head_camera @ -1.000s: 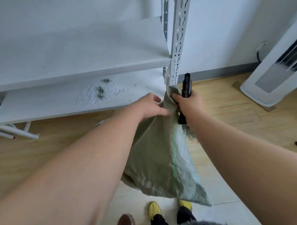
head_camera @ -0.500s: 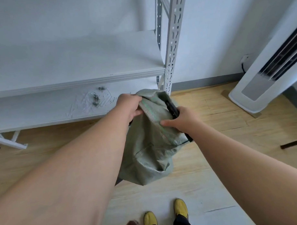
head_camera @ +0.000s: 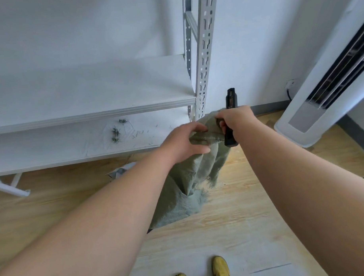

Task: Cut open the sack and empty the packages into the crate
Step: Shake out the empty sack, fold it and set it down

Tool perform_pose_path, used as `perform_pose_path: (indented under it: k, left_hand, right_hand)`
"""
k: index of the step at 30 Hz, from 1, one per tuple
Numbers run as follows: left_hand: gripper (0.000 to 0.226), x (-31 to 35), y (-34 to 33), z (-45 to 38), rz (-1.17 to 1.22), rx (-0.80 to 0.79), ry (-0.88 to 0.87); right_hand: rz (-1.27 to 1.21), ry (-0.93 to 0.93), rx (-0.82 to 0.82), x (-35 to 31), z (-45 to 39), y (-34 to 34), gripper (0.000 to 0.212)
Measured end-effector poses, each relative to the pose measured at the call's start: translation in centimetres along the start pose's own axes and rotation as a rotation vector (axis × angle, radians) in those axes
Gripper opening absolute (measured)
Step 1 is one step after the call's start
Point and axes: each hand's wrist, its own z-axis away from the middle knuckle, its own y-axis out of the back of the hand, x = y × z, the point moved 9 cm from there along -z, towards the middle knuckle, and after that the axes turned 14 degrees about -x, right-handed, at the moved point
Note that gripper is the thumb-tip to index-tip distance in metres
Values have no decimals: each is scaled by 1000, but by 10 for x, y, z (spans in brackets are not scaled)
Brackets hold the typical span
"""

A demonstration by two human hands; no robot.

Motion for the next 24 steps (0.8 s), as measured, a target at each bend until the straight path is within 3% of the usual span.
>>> perform_pose_path:
  k: [3,5,7,11,14,17,18,21,24]
  left_hand:
    - [16,-5,14,0,4,199,17]
    - [4,-7,30,3,71,327,34]
    - [4,-8,48,7,159,439,41]
    - [5,10,71,7,185,487,-20]
    - [6,37,83,2,161,493,-94]
    - [5,53,100,3,131,599,-103]
    - [6,57,105,4,111,636,-110]
    - [5,63,111,6,70,653,-151]
    - [16,47,100,-1,46,479,-108]
  right_hand:
    - [-24,61,-94,-11,8,-8,13]
    - [38,216,-32,-26,15,0,8]
    - [167,377,74,-43,26,15,24]
    - [268,526,-86,-59,41,5,51]
    - [361,588,-91,-71,45,0,60]
    - [322,670,-126,-81,51,-6,66]
    - [350,683,-90,-82,52,-6,61]
    - [377,687,127,-88,57,8,19]
    - [244,712,244,-96,62,30,9]
